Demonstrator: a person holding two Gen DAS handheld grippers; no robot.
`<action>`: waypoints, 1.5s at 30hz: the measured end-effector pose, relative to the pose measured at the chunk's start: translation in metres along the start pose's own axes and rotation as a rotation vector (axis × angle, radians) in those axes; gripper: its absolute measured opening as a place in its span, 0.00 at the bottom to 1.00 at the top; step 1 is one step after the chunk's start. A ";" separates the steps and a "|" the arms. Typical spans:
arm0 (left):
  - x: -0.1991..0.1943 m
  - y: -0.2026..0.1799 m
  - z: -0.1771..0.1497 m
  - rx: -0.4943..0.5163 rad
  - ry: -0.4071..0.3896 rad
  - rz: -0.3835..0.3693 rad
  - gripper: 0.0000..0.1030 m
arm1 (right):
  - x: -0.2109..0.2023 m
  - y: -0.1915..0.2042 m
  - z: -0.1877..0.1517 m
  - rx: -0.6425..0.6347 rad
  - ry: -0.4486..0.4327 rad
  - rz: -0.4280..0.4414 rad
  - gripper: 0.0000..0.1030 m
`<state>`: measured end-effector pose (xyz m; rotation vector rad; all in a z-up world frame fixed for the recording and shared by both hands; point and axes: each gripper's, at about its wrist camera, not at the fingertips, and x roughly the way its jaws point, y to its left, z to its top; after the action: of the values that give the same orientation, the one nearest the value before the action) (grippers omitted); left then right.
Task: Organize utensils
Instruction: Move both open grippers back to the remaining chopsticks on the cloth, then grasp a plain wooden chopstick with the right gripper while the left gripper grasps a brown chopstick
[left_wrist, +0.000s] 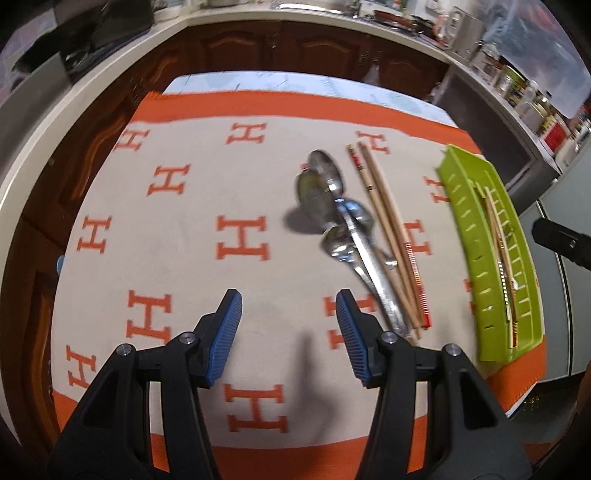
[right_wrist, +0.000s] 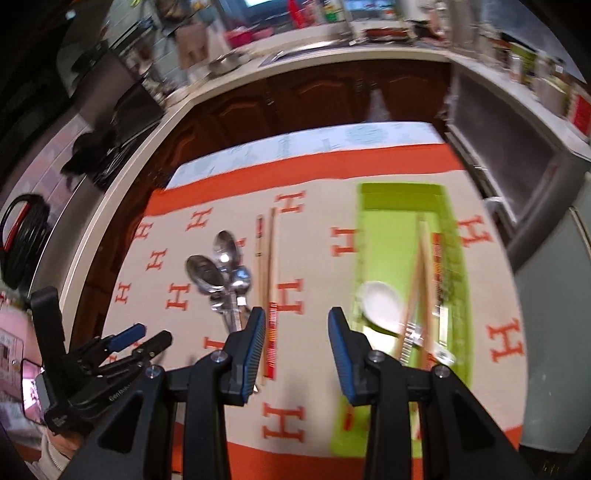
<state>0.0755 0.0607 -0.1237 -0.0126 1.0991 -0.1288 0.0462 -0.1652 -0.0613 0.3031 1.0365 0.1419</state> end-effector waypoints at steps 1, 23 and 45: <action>0.002 0.003 0.000 -0.007 0.002 -0.002 0.48 | 0.011 0.005 0.005 -0.013 0.026 0.010 0.34; 0.033 0.011 0.006 -0.037 0.062 -0.047 0.48 | 0.151 0.018 0.028 -0.050 0.381 0.006 0.11; 0.037 -0.039 0.075 -0.010 0.133 -0.212 0.25 | 0.094 -0.026 0.030 0.101 0.183 0.103 0.05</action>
<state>0.1552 0.0144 -0.1191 -0.1309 1.2300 -0.3181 0.1191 -0.1711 -0.1324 0.4416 1.2124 0.2140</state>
